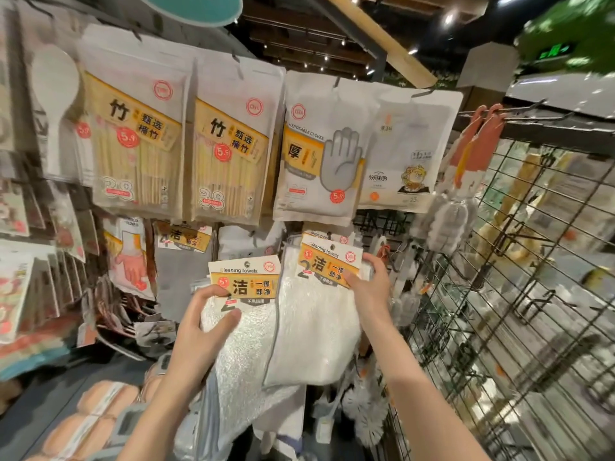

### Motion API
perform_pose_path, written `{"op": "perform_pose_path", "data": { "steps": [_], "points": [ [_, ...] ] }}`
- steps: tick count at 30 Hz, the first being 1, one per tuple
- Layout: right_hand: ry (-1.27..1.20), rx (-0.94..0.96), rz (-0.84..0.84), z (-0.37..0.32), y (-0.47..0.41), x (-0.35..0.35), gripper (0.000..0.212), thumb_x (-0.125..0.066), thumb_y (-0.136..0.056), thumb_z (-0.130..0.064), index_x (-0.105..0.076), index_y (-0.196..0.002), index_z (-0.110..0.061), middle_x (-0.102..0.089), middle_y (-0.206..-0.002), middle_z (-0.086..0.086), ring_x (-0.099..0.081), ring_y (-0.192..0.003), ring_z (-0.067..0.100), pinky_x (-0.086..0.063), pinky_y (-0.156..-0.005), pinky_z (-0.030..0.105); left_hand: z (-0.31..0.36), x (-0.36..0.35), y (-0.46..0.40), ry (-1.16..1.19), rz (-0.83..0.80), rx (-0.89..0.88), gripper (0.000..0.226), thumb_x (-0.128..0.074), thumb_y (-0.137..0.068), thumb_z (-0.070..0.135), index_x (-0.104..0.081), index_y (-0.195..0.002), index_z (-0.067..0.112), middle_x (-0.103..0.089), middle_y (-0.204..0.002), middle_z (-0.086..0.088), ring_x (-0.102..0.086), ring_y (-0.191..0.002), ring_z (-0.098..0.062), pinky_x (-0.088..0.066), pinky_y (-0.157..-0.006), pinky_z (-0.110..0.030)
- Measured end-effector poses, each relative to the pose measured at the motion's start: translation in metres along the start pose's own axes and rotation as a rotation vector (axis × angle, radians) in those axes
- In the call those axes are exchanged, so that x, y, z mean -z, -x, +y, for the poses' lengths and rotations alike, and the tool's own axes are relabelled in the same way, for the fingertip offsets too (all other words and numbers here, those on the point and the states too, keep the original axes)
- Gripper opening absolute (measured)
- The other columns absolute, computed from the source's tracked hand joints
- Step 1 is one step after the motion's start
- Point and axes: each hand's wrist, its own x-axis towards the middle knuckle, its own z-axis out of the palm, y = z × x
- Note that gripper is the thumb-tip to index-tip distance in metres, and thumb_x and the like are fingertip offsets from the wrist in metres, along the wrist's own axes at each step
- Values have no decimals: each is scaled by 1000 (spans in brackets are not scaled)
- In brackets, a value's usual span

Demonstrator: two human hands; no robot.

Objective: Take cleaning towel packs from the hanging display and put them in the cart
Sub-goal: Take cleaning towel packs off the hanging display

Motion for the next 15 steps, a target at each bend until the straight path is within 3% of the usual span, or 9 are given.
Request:
{"op": "perform_pose_path", "data": {
  "steps": [7,11,13,15],
  "points": [
    [44,19,27,14,-18,-11,47,-67,-81,2,-51,-121,-17,-48,-116,-6,-46,-107,10,-43,-90,26,-7,-5,-7,-14,20,2,26,-64,-86,7,-55,-101,26,-52,-108,29,-44,-93,22,-32,-74,-8],
    [67,64,41,24,-28,-15,36,-65,-82,3,-54,-106,-21,-54,-106,-13,-51,-100,10,-47,-86,30,-13,-2,-9,10,54,25,27,-65,-85,8,-55,-101,27,-51,-107,31,-48,-99,7,-33,-79,-24],
    [86,66,20,25,-33,-19,25,-62,-84,2,-58,-97,-19,-54,-97,-21,-51,-97,11,-45,-82,26,-13,0,-10,10,63,36,27,-66,-85,8,-55,-101,27,-50,-106,31,-48,-101,-4,-33,-84,-28],
    [67,46,21,25,-38,-24,22,-60,-85,3,-63,-98,-15,-57,-99,-16,-49,-99,10,-40,-81,20,-14,2,-12,5,64,48,27,-66,-85,7,-56,-99,28,-51,-108,30,-48,-106,-10,-33,-87,-32]
  ]
}}
